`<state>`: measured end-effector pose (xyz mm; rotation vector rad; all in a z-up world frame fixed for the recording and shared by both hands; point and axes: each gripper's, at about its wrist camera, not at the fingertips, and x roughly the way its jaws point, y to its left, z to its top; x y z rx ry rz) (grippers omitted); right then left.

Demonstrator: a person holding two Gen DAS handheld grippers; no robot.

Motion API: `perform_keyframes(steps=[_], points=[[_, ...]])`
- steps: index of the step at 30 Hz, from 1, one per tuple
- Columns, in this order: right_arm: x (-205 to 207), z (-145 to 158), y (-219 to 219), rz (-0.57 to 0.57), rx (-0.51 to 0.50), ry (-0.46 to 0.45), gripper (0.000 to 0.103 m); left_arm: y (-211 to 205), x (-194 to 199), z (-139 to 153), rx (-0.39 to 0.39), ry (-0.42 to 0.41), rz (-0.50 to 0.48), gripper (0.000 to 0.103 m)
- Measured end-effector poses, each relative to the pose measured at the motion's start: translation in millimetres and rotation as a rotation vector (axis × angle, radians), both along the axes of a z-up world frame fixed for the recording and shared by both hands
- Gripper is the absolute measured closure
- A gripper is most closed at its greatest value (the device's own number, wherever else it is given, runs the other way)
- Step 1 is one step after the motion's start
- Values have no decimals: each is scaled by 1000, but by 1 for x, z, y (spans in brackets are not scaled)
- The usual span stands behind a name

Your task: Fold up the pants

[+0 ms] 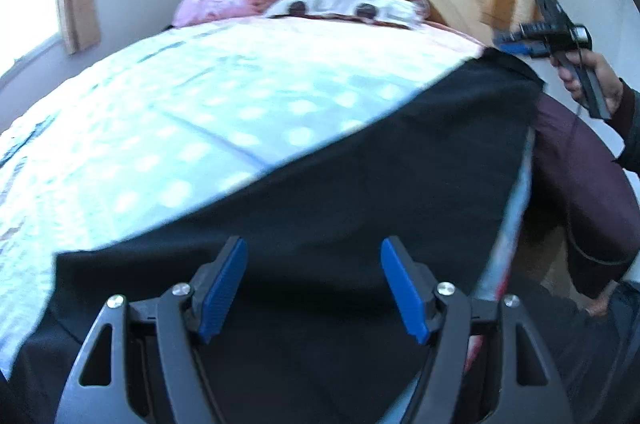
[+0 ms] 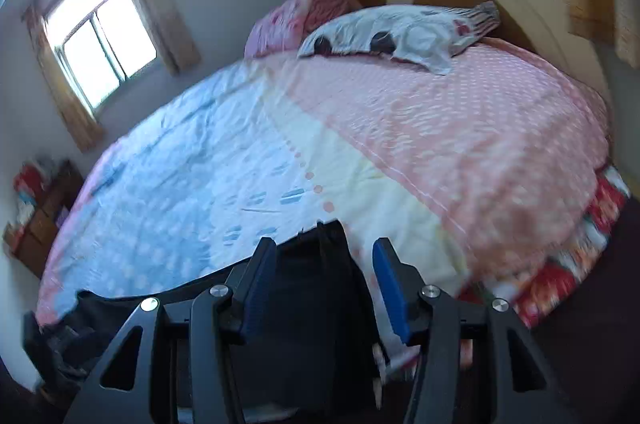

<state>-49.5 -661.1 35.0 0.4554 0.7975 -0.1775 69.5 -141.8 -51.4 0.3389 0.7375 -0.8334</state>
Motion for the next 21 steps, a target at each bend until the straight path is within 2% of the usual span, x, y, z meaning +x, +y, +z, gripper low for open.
perform_keyframes(steps=[2, 3, 4, 5, 7, 10, 12, 18, 19, 20, 21], points=[[13, -13, -2, 15, 13, 62, 52, 4, 16, 3, -1, 4, 32, 31], [20, -20, -3, 33, 25, 90, 56, 6, 23, 3, -7, 14, 42, 31], [26, -27, -2, 58, 40, 111, 78, 8, 32, 2, -11, 29, 58, 31], [26, -29, 1, 51, 29, 118, 83, 8, 36, 0, -9, 39, 61, 31], [22, -27, 6, 61, 19, 96, 88, 7, 45, -7, 14, 37, 66, 31], [24, -16, 2, 36, 8, 25, 91, 6, 57, -22, 63, 44, 109, 31], [25, -11, -4, 5, 11, -8, 94, 8, 58, -28, 58, 61, 127, 31], [32, -37, -18, -5, -5, 74, 93, 10, 51, -31, 48, 52, 115, 31], [30, -38, -20, -25, -13, 74, 80, 9, 49, -29, 43, 50, 113, 31], [29, -37, -21, -44, -30, 74, 62, 10, 47, -27, 35, 49, 110, 31], [26, -34, -22, -69, -57, 68, 55, 11, 45, -25, 26, 45, 106, 31]])
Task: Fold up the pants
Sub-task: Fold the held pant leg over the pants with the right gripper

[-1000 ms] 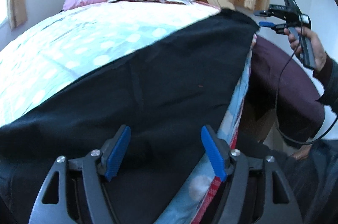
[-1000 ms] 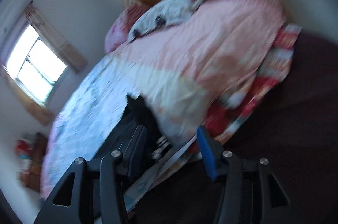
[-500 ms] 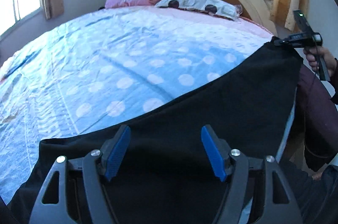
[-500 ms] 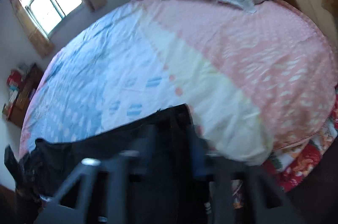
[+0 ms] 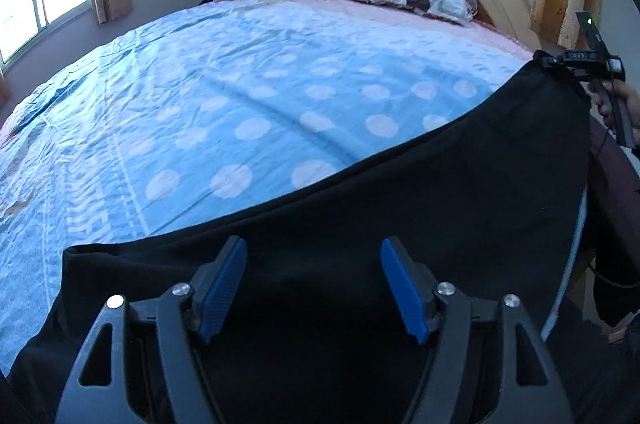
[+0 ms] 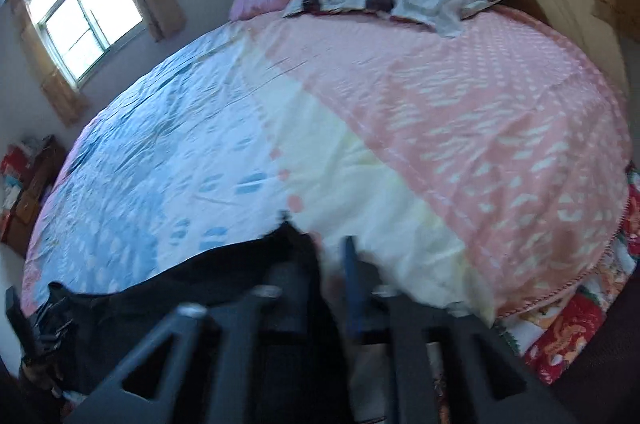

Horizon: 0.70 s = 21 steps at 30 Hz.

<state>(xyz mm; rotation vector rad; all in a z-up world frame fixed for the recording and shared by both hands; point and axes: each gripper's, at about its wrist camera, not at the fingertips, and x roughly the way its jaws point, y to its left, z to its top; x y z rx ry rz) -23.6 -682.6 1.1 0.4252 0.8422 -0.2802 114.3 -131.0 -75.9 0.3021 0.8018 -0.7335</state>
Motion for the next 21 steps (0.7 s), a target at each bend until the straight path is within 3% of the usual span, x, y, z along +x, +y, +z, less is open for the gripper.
perform_keyframes(steps=[3, 8, 11, 15, 21], points=[[-10, 10, 5, -6, -20, -26, 51, -2, -2, -2, 13, -10, 18, 23], [-27, 3, 9, -15, 30, -35, 51, -14, -7, -10, 22, 7, 37, 23], [-59, 5, -8, -120, 139, -104, 51, -21, -18, 5, -42, 3, 19, 22], [-108, 13, -17, -204, 248, -180, 50, -52, -37, 15, -65, -14, -55, 22], [-118, -6, 9, -100, 530, -196, 50, -100, -52, 18, -113, 25, -137, 22]])
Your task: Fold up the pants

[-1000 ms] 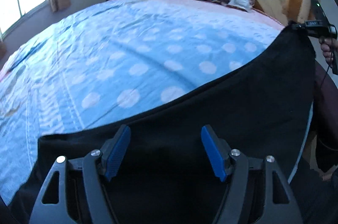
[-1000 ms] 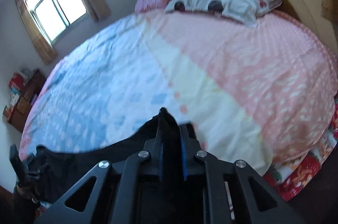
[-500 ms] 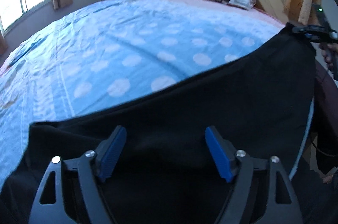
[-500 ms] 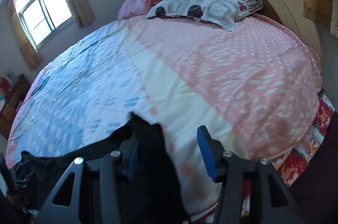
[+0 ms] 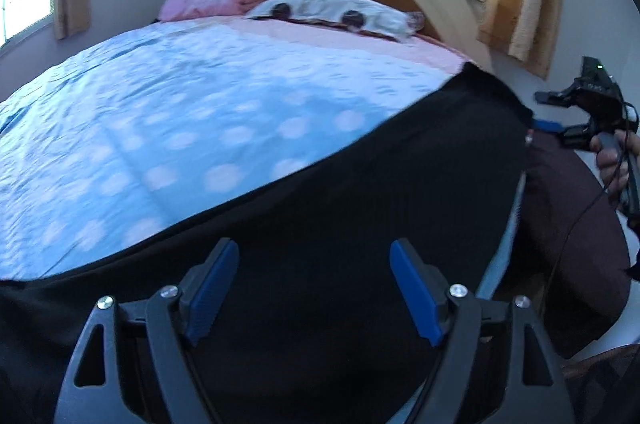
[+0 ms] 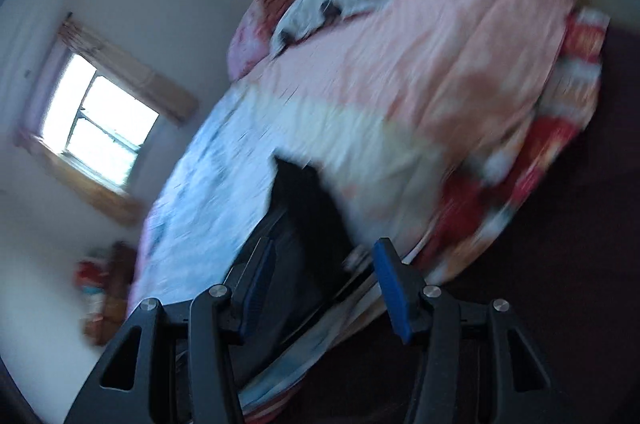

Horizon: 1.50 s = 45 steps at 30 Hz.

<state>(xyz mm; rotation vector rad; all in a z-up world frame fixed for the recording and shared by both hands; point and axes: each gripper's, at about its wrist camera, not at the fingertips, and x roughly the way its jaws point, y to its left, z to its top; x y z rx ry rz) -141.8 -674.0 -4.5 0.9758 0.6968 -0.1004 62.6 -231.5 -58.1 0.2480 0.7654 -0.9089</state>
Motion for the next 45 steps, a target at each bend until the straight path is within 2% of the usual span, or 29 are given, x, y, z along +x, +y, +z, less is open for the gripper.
perform_keyframes(steps=[4, 7, 10, 15, 18, 20, 21, 22, 26, 28, 31, 35, 38, 41, 43, 45], points=[[7, -14, 16, 18, 0, 46, 50, -21, -4, -1, 11, -15, -15, 22], [4, -29, 12, -12, 56, 58, 50, -25, 0, -11, 39, -4, -3, 22], [2, -38, 10, -16, 117, 27, 50, -27, 2, -20, 57, 19, -1, 22], [12, -48, 5, -52, 124, -20, 50, -31, -1, -29, 88, 9, -4, 22], [18, -46, 7, -56, 117, -84, 50, -31, -2, -30, 86, 7, -6, 19], [24, -53, 10, -60, 94, -49, 51, -32, -4, -30, 86, 2, -8, 17], [27, -58, 10, -68, 109, -38, 55, -33, -4, -31, 88, -2, -11, 17], [28, -59, 10, -65, 122, -55, 68, -34, -5, -31, 89, -3, -13, 16], [20, -43, 14, -72, 54, -98, 83, -35, -4, -32, 88, -9, -15, 14], [18, -34, 16, -62, 14, -100, 84, -37, -4, -33, 91, -16, -11, 13], [21, -23, 21, -79, -72, -56, 84, -37, -4, -31, 90, -11, -3, 13], [20, 3, 40, -52, -179, -115, 87, -32, -2, -29, 82, 2, 13, 13], [20, 17, 51, -24, -239, -135, 89, -17, -2, -18, 24, 18, 37, 13], [23, 30, 70, 45, -255, -195, 91, 4, -1, -10, -3, 19, 73, 13], [29, 43, 98, 122, -310, -240, 91, 19, 3, -7, -17, 29, 99, 13], [45, 53, 129, 218, -318, -280, 91, 36, 6, -4, -34, 41, 129, 13]])
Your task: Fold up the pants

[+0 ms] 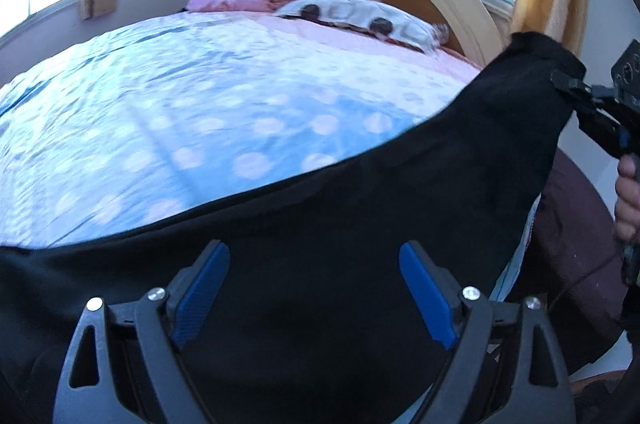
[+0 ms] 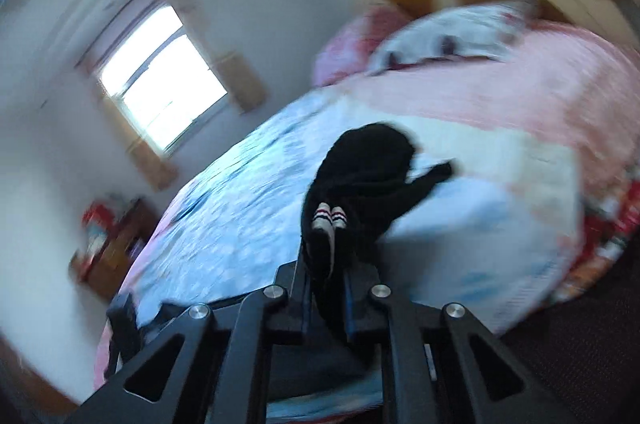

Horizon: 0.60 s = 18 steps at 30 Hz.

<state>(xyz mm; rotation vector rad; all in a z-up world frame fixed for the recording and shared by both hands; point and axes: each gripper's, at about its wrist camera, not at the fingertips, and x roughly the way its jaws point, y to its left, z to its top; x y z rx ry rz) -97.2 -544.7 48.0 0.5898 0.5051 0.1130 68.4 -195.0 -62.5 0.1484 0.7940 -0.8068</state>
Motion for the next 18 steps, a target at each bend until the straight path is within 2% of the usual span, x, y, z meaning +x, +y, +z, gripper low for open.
perform_keyframes(steps=[4, 8, 12, 14, 18], points=[[33, 7, 60, 154, -4, -28, 91, 40, 3, 6, -45, 16, 64, 13], [68, 0, 121, 287, -18, -13, 91, 88, 2, 13, -62, -4, 158, 13], [95, -24, 193, 432, -41, 36, 91, 137, 4, 13, -70, -7, 271, 13], [103, -38, 218, 480, -53, 59, 91, 163, 5, 13, -61, -18, 337, 13], [113, -65, 264, 575, -79, 117, 91, 197, 5, 9, -68, -2, 409, 13]])
